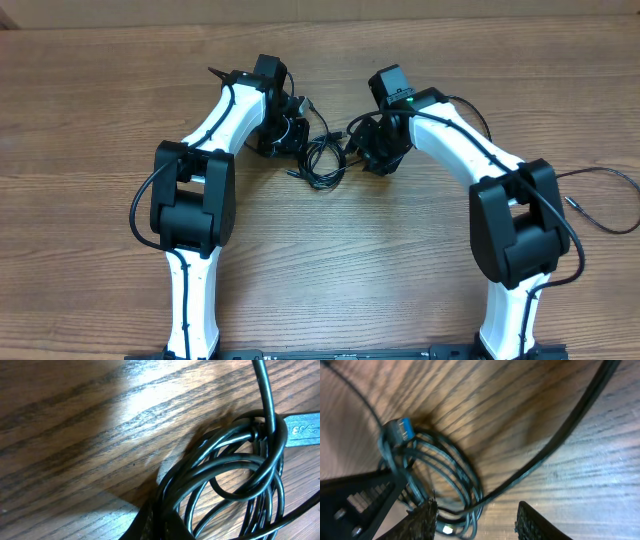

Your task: Untangle cables

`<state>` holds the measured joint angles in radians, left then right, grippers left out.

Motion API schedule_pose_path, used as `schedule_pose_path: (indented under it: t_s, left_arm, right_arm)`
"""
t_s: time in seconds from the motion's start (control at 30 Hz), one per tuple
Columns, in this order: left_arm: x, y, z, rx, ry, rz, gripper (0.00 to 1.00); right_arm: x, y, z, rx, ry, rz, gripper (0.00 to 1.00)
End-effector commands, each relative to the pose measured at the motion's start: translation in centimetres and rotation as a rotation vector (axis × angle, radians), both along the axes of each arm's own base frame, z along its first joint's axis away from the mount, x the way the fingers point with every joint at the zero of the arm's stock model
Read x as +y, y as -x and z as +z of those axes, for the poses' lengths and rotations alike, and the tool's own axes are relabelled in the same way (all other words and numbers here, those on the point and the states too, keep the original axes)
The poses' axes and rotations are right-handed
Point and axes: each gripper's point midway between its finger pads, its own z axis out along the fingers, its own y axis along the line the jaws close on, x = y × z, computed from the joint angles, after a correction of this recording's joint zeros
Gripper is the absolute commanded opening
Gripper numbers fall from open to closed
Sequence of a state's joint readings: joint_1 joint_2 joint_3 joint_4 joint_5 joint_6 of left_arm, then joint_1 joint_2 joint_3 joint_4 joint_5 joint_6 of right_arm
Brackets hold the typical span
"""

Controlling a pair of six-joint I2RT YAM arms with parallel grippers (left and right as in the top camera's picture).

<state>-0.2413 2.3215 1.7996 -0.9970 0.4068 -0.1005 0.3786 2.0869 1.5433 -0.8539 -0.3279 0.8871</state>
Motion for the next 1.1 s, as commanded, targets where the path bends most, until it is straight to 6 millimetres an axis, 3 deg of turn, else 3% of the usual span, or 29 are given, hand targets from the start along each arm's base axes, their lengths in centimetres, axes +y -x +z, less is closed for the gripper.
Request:
schedule_pose_path:
  t_s: [0.0, 0.33, 0.4, 0.47, 0.6, 0.67, 0.77, 0.97, 1.07]
  left_arm:
    - [0.6, 0.2, -1.1, 0.014, -0.022, -0.001, 0.06]
    - [0.6, 0.2, -1.1, 0.014, -0.022, -0.001, 0.06]
    - [0.6, 0.2, -1.1, 0.014, -0.022, -0.001, 0.06]
    - [0.6, 0.2, -1.1, 0.014, -0.022, -0.001, 0.06]
    - [0.6, 0.2, -1.1, 0.015, -0.022, -0.001, 0.06]
    - [0.6, 0.2, -1.1, 0.015, -0.022, -0.001, 0.06]
    - [0.6, 0.2, -1.1, 0.014, -0.022, -0.001, 0.06]
    - [0.6, 0.2, -1.1, 0.014, -0.023, -0.001, 0.06]
    - [0.6, 0.2, -1.1, 0.014, -0.023, -0.001, 0.06]
  right_arm:
    - [0.3, 0.0, -1.6, -0.010, 0.050, -0.010, 0.50]
    - [-0.5, -0.8, -2.7, -0.062, 0.117, -0.051, 0.40]
    - [-0.5, -0.8, -2.7, -0.064, 0.120, -0.050, 0.27]
    - [-0.6, -0.8, -2.7, -0.064, 0.124, -0.046, 0.06]
    - [-1.2, -0.4, -2.3, -0.043, 0.124, -0.033, 0.04]
    - [-1.8, -1.0, 0.1, -0.090, 0.104, 0.062, 0.04]
    - [-2.7, -1.6, 3.1, -0.155, 0.091, 0.070, 0.04]
    - [-2.8, -1.8, 9.3, -0.331, 0.067, 0.151, 0.04]
    - [-2.8, -1.7, 11.3, -0.375, 0.056, 0.151, 0.04]
